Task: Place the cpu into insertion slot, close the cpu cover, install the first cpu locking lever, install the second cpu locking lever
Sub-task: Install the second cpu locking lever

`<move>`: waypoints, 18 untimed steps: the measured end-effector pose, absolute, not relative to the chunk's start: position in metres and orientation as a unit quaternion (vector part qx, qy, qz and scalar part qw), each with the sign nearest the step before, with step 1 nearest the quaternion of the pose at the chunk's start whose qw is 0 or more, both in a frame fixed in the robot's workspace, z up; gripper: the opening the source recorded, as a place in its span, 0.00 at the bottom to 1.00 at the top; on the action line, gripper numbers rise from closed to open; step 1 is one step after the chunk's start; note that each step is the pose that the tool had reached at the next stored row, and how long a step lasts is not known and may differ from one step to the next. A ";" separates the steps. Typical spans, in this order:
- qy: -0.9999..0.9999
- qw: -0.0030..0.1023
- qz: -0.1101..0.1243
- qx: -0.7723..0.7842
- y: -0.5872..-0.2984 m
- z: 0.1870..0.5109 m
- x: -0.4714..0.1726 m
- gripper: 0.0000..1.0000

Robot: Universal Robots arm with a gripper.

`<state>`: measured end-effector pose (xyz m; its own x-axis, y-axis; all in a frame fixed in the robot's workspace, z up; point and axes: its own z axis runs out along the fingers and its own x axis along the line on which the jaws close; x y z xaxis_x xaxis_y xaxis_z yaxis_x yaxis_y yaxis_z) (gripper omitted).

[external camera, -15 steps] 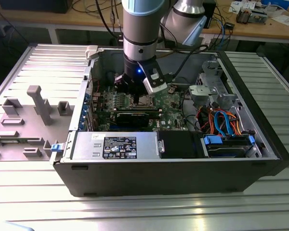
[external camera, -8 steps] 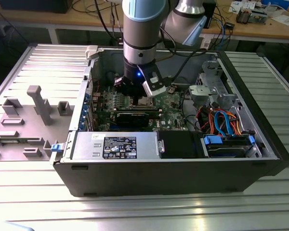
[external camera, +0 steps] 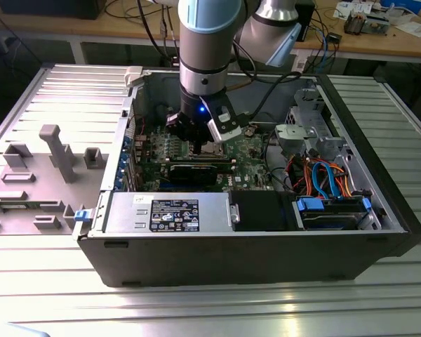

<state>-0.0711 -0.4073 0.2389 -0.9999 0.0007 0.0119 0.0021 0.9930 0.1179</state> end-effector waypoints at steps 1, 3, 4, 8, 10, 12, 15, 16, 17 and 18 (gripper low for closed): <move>-0.998 0.006 -0.059 -0.001 -0.407 0.239 -0.071 0.11; -0.998 0.006 -0.059 -0.001 -0.407 0.239 -0.071 0.11; -0.998 0.006 -0.059 -0.001 -0.407 0.239 -0.071 0.11; -0.998 0.006 -0.061 -0.001 -0.407 0.238 -0.071 0.11; -0.998 0.006 -0.061 -0.001 -0.407 0.235 -0.072 0.11; -0.998 0.006 -0.061 -0.001 -0.407 0.231 -0.074 0.11; -0.998 0.006 -0.062 0.000 -0.408 0.227 -0.080 0.11; -0.998 0.006 -0.066 0.000 -0.408 0.226 -0.080 0.11; -0.998 0.006 -0.067 0.000 -0.408 0.226 -0.080 0.11; -0.998 0.006 -0.068 0.000 -0.408 0.226 -0.080 0.11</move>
<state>-0.0797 -0.4075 0.2261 -0.9999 -0.0013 0.0120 0.0004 0.9908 0.1351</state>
